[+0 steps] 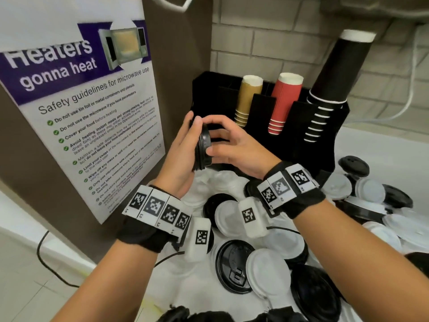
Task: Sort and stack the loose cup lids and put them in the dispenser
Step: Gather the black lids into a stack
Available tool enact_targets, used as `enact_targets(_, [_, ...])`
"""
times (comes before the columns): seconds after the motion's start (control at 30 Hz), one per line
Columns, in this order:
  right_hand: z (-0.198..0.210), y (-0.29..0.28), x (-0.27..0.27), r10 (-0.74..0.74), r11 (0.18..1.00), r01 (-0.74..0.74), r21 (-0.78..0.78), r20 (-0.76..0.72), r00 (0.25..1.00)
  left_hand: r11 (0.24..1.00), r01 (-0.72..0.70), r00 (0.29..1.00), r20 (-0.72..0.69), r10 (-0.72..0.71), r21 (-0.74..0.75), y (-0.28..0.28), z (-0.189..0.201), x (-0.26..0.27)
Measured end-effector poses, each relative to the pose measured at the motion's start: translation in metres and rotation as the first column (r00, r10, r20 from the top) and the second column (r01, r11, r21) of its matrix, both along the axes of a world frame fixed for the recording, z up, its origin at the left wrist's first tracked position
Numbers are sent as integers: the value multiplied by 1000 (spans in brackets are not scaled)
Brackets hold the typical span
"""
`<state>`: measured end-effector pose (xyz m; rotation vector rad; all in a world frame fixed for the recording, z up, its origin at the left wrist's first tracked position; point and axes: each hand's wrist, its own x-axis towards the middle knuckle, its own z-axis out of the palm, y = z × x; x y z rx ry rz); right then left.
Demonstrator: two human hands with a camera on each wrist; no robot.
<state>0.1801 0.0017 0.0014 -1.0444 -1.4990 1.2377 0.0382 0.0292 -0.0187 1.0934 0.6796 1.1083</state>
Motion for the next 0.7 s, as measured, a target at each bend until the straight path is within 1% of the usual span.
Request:
enact_targets(0.13, [-3, -4, 2, -23, 999, 23, 38, 0, 1000, 1000, 3, 999, 33, -2, -13, -4, 0, 6])
enact_targets(0.2, [-4, -5, 4, -15, 999, 14, 52, 14, 1000, 1000, 19, 1000, 16, -19, -4, -6, 1, 6])
enact_targets(0.33, [-6, -3, 5, 35, 995, -38, 89, 34, 999, 997, 25, 995, -98, -19, 66, -10, 5, 3])
enact_targets(0.4, [-6, 1, 6, 44, 998, -45, 44, 7, 999, 992, 10, 985, -170, 12, 126, -4, 14, -4])
enact_targets(0.43, [-7, 3, 6, 9, 1000, -9, 10, 38, 999, 987, 1, 977, -210, 33, 162, 0, 21, -9])
enact_targets(0.47, [-8, 5, 5, -35, 999, 37, -9, 140, 989, 981, -4, 968, -245, 52, 196, 4, 28, -13])
enact_targets(0.5, [-10, 6, 3, -56, 998, 56, 10, 309, 949, 974, -2, 960, -272, 64, 225, 7, 36, -17])
enact_targets(0.53, [-14, 7, 0, -17, 999, -3, 40, 490, 872, 969, 9, 954, -294, 67, 248, 10, 44, -20])
enact_targets(0.57, [-20, 6, -5, 55, 991, -121, 59, 643, 764, 962, 22, 947, -314, 67, 271, 12, 51, -21])
enact_targets(0.6, [-25, 4, -14, 127, 965, -257, 53, 762, 634, 954, 35, 940, -334, 69, 296, 12, 57, -22])
enact_targets(0.67, [-35, -3, -39, 206, 871, -491, 13, 897, 390, 939, 54, 926, -369, 80, 341, 13, 67, -20])
enact_targets(0.7, [-38, -6, -54, 213, 827, -562, 1, 925, 316, 934, 60, 921, -380, 85, 353, 13, 72, -20])
